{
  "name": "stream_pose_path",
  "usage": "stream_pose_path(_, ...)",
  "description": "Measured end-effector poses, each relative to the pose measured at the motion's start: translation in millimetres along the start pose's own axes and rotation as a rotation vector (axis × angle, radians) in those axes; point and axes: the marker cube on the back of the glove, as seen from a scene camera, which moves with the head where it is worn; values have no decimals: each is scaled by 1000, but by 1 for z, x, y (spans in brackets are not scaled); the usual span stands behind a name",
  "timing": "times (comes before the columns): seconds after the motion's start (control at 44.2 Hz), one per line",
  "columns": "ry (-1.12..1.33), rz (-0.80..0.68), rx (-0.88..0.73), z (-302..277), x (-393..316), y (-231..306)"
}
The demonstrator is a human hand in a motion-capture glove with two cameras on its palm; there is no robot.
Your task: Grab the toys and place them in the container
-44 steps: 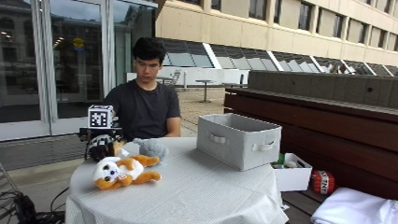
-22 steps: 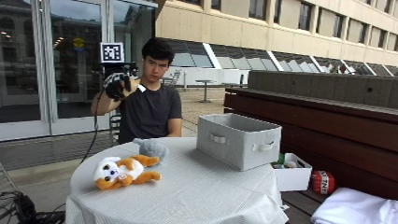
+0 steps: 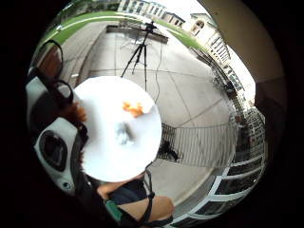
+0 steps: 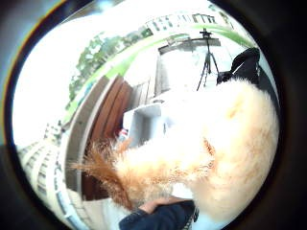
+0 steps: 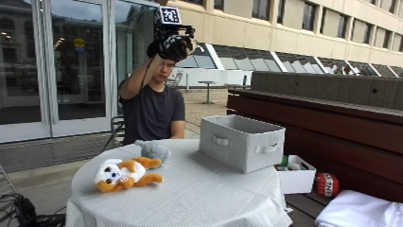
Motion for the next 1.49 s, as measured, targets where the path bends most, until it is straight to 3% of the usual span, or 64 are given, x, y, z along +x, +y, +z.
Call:
stream_pose_path(0.226,-16,-93,-5,10,-105,-15)
stream_pose_path(0.384,-6,-136,-36,51,-176,-13)
stream_pose_path(0.724,11,-199,-120,126,-244,-5)
stream_pose_path(0.972,63,-151,-217,157,-240,-2)
stream_pose_path(1.221,87,-219,-228,143,-219,1)
stream_pose_path(1.492,162,-255,-279,130,-143,10)
